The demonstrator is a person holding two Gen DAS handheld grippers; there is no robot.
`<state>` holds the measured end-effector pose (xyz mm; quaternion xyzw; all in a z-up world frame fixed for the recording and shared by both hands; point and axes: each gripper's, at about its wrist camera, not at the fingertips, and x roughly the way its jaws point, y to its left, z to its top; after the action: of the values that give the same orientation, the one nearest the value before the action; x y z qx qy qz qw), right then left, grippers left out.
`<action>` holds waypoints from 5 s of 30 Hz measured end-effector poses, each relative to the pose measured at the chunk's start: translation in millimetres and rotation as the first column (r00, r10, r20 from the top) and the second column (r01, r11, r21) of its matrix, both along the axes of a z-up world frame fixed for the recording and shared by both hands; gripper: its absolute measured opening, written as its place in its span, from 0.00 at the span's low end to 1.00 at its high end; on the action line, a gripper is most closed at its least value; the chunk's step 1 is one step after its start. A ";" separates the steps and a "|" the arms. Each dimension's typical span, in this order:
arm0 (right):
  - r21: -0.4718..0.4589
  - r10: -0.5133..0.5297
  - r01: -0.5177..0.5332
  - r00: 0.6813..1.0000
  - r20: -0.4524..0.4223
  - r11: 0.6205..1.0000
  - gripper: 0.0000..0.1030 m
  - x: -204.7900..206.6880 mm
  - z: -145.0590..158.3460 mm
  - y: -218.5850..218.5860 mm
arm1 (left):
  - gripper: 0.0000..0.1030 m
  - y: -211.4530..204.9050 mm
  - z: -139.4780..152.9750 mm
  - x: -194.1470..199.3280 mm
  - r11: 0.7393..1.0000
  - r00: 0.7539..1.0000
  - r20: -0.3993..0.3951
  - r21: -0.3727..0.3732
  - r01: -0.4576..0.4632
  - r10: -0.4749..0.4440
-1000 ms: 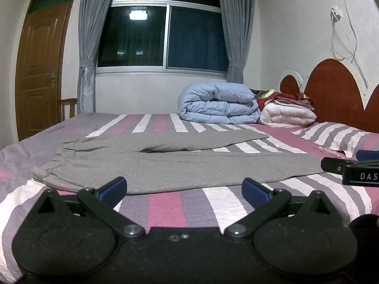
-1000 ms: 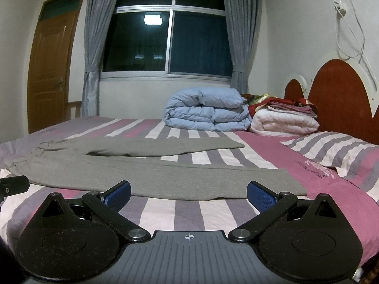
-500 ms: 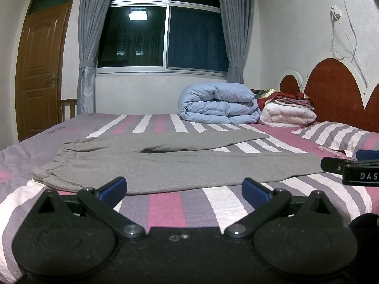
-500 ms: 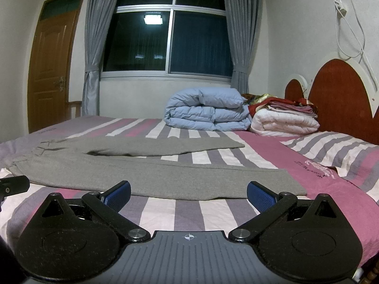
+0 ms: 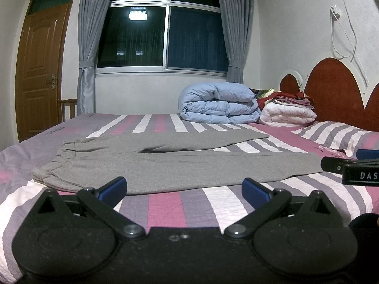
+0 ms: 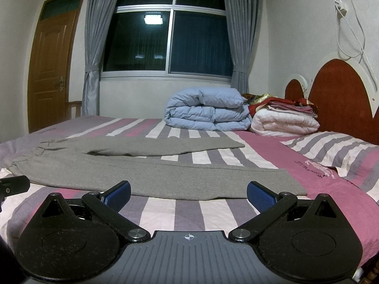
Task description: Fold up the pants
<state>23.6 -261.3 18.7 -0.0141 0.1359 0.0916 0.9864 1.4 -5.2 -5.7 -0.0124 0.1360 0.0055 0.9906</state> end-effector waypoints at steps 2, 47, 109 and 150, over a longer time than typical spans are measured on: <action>0.000 0.000 0.000 1.000 0.000 1.000 1.00 0.1 0.0 -0.5 | 0.94 0.3 0.4 -0.2 1.000 1.000 0.000 0.000 0.001 -0.001; 0.015 0.412 -0.412 0.911 -0.004 0.911 0.99 248.4 109.2 85.8 | 0.91 239.4 82.2 198.1 0.972 0.980 -0.153 0.216 -0.093 0.128; -0.256 0.639 -0.699 0.715 -0.284 0.668 0.05 390.8 23.2 239.4 | 0.10 377.4 51.2 309.0 0.977 0.966 -0.181 0.072 0.199 -0.183; 0.455 0.262 -0.040 0.861 -0.436 0.889 0.79 296.5 -50.6 125.8 | 0.46 377.4 -41.4 173.1 0.453 0.934 -0.339 -0.819 -0.352 0.113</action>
<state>320.1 -135.4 -31.9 0.2168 0.3539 0.1989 0.8878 174.5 372.2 -47.1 -0.5285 0.2332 0.0740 0.8130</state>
